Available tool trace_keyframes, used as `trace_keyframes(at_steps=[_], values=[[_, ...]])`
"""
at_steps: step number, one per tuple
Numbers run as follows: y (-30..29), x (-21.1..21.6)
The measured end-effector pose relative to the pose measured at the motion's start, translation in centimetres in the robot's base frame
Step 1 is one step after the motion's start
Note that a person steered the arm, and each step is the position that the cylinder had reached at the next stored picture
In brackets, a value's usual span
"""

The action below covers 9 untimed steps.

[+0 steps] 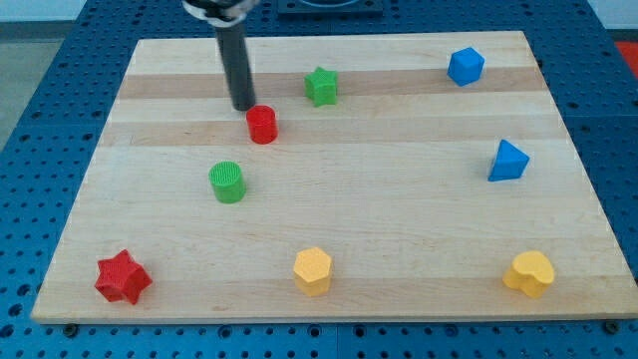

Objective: Place your hand at the bottom left corner

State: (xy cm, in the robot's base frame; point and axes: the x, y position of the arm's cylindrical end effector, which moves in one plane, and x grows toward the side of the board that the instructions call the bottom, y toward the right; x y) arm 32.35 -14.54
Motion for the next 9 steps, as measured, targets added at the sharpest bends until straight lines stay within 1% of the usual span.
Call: trace_keyframes(at_steps=[1, 2, 3, 4, 5, 6, 7, 8, 9], values=[[-4.0, 0.0], [-7.2, 5.0], [-9.1, 13.5], [-10.0, 16.2], [-10.5, 19.9], [-12.0, 20.1], [-13.8, 23.1], [-15.5, 24.5], [-15.1, 29.4]])
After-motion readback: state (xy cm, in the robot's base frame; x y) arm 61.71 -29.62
